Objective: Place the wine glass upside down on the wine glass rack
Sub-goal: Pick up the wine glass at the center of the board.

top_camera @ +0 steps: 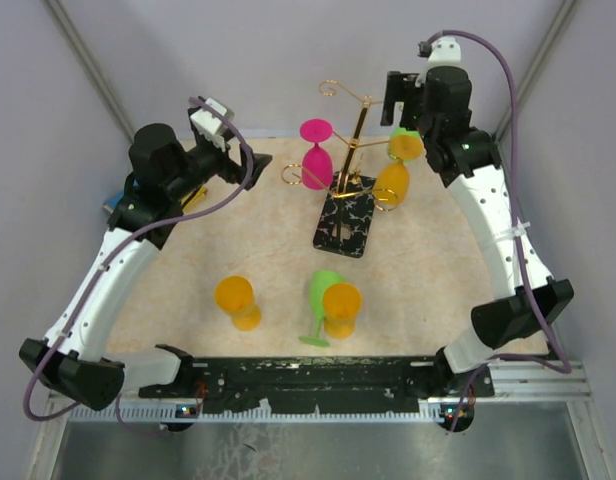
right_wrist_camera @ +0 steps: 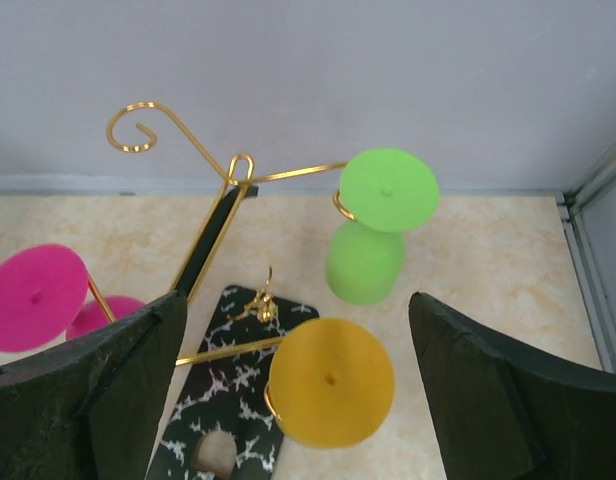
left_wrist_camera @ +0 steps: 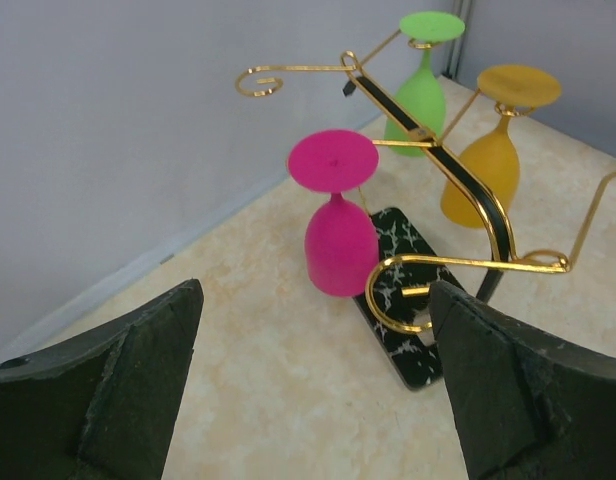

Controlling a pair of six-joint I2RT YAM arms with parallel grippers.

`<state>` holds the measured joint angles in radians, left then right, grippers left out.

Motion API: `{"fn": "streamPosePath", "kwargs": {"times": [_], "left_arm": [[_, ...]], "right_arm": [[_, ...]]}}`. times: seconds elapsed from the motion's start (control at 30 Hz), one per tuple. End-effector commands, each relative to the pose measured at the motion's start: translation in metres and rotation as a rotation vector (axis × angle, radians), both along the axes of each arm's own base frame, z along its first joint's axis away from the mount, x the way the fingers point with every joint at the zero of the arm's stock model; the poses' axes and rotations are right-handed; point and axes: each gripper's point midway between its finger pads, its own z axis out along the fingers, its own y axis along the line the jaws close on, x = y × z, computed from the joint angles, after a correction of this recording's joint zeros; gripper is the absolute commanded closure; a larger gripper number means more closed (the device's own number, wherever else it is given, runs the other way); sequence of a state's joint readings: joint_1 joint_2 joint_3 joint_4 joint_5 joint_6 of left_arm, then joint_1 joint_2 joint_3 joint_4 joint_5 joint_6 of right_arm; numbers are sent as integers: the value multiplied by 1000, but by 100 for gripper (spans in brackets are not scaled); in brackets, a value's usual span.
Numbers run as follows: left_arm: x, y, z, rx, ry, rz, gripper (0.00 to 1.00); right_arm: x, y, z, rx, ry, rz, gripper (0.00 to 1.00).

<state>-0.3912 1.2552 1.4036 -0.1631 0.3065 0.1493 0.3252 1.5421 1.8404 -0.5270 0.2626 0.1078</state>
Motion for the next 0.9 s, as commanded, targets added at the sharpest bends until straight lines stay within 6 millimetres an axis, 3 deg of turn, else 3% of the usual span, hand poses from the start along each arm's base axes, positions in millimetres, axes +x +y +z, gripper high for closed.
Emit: {"fn": "streamPosePath", "kwargs": {"times": [0.0,0.23,0.47,0.7,0.87], "left_arm": [[-30,9,-33,46,188,-2,0],[-78,-15,-87,93,468,-153,1],[-116,-50,-124,247,546,-219,1],[-121,-74,-144,291,575,-241,1],[-124,-82,-170,370,578,-256,1]], "right_arm": [[6,3,41,0,-102,15,8],[14,5,45,-10,-100,21,8],[15,11,32,6,-70,40,7],[7,10,25,30,-59,40,7],[2,8,19,28,-44,36,6]]}}
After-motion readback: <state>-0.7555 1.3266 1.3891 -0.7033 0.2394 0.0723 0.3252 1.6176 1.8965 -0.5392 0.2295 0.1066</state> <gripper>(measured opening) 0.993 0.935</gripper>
